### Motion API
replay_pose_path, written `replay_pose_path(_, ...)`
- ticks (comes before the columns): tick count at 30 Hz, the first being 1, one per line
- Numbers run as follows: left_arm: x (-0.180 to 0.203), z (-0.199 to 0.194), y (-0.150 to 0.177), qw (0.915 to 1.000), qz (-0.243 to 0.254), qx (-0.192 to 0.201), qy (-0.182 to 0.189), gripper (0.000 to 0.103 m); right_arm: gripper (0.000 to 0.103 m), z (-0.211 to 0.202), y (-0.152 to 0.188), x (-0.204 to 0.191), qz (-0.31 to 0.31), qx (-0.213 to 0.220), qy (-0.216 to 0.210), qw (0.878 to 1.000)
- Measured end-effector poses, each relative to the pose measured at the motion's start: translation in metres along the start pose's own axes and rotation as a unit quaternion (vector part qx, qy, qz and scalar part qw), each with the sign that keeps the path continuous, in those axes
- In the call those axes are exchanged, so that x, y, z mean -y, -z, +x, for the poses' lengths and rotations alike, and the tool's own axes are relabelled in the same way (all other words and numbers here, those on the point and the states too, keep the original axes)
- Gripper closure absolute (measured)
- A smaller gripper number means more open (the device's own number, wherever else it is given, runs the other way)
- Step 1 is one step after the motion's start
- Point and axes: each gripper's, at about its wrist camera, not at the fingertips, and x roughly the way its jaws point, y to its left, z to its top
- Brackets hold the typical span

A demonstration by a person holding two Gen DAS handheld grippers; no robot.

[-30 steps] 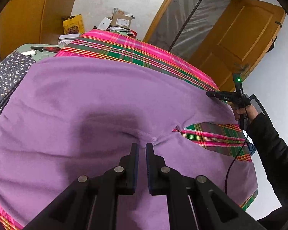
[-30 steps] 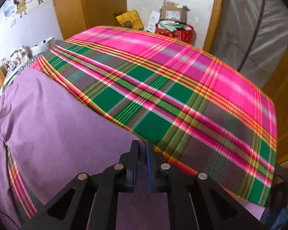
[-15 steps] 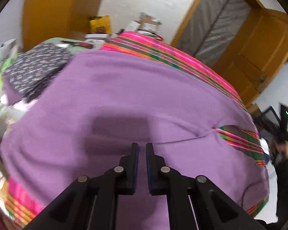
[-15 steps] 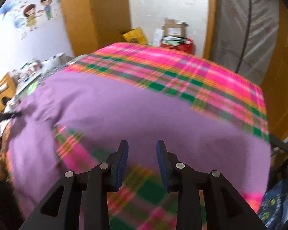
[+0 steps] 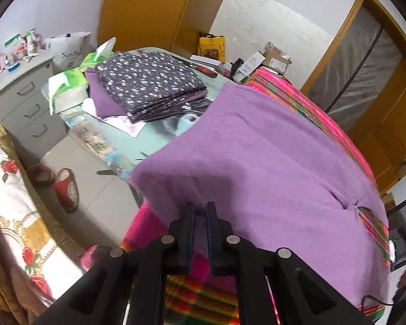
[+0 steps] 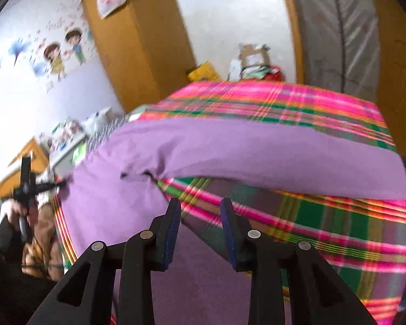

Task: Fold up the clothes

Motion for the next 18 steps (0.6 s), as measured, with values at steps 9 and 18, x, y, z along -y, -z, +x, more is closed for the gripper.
replay_pose_path(9,0.080,-0.003,0.013,0.9900,0.086,0.000,0.111,0.093,0.072,-0.039,0.017,-0.001,0.039,0.021,0.014,0.999)
replay_pose_path(18,0.162,0.033,0.042,0.9680,0.176,-0.066,0.167,0.093,0.072,-0.049,0.058,0.010,0.105,0.021,0.047,0.993)
